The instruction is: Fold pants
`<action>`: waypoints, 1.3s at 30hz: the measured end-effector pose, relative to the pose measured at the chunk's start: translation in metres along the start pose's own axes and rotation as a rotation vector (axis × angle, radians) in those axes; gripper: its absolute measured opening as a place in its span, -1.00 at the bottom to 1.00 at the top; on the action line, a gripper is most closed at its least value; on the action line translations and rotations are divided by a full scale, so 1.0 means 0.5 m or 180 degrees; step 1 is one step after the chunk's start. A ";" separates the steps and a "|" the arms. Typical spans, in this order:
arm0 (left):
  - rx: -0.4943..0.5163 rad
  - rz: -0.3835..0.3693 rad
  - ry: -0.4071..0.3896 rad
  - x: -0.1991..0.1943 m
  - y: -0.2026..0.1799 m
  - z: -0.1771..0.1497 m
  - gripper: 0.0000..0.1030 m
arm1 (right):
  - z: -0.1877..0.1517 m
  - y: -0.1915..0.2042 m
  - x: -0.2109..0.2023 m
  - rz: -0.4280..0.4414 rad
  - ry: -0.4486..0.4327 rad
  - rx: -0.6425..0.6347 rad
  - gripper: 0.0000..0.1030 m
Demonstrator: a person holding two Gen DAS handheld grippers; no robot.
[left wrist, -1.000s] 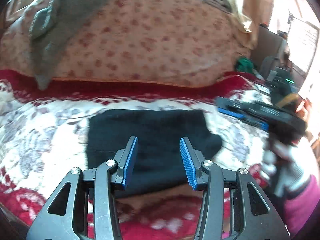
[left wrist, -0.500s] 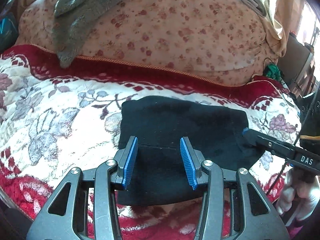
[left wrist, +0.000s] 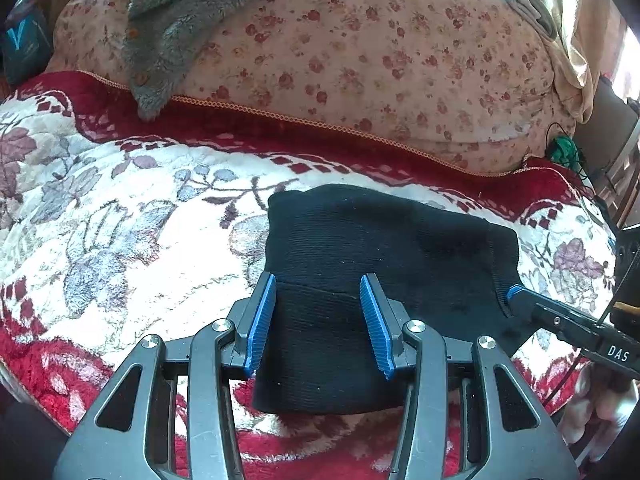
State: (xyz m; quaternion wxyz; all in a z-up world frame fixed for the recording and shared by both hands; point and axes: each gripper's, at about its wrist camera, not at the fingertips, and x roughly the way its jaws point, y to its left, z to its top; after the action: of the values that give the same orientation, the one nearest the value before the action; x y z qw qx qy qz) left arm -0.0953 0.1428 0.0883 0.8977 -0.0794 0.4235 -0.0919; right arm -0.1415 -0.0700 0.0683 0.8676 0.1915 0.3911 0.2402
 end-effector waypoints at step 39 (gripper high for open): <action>0.0027 0.0238 0.0064 0.015 0.035 0.005 0.06 | -0.014 -0.125 -0.010 -0.0066 -0.0039 0.0704 0.35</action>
State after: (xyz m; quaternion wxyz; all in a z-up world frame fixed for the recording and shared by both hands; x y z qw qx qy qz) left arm -0.0872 0.1584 0.0804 0.8965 -0.0588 0.4348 -0.0609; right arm -0.1333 -0.1228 0.0343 0.8459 0.2835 0.4118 0.1854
